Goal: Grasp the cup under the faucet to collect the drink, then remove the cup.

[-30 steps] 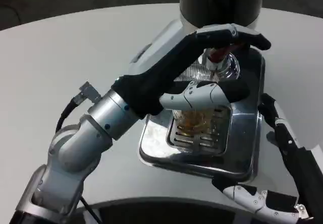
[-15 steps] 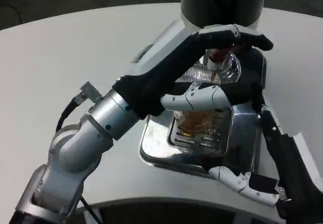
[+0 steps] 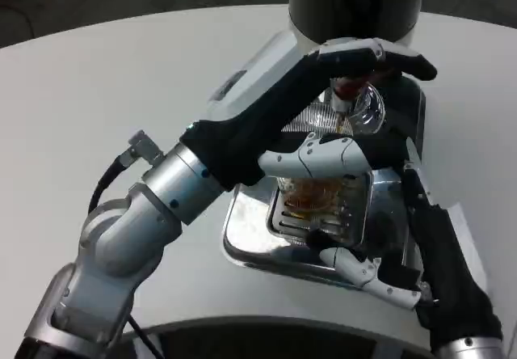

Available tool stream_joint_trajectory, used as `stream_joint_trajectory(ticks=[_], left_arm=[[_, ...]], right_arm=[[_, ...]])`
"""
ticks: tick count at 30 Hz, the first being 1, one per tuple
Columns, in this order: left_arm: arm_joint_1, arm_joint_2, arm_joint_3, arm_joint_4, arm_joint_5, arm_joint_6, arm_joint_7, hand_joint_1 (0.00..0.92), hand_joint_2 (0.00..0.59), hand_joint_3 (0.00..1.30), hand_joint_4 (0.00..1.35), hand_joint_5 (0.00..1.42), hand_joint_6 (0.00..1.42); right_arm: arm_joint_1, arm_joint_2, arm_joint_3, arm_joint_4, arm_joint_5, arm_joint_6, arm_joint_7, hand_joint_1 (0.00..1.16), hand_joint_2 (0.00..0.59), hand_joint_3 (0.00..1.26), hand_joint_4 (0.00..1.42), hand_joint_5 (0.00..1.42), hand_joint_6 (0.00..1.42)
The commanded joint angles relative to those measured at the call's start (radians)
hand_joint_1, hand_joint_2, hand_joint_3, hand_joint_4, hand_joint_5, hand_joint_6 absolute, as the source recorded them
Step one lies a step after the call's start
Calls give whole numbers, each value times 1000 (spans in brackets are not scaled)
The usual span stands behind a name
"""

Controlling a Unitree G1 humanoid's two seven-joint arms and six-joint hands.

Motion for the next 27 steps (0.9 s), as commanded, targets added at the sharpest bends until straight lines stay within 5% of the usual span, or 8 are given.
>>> stream_joint_trajectory(ticks=[1, 14, 27], left_arm=[[27, 9, -25, 18, 30, 12, -24, 0, 32, 420, 304, 337, 156], [12, 10, -23, 30, 40, 10, -12, 0, 31, 422, 304, 338, 159], [-19, 19, -21, 50, 46, 7, -17, 0, 33, 423, 312, 338, 171]], right_arm=[[-42, 25, 7, 68, 11, -41, -35, 851, 170, 0, 11, 15, 92], [-177, 68, 14, 238, 2, -98, -128, 860, 172, 0, 20, 27, 97], [-236, 60, 18, 315, -5, -109, -163, 886, 163, 0, 32, 39, 98]])
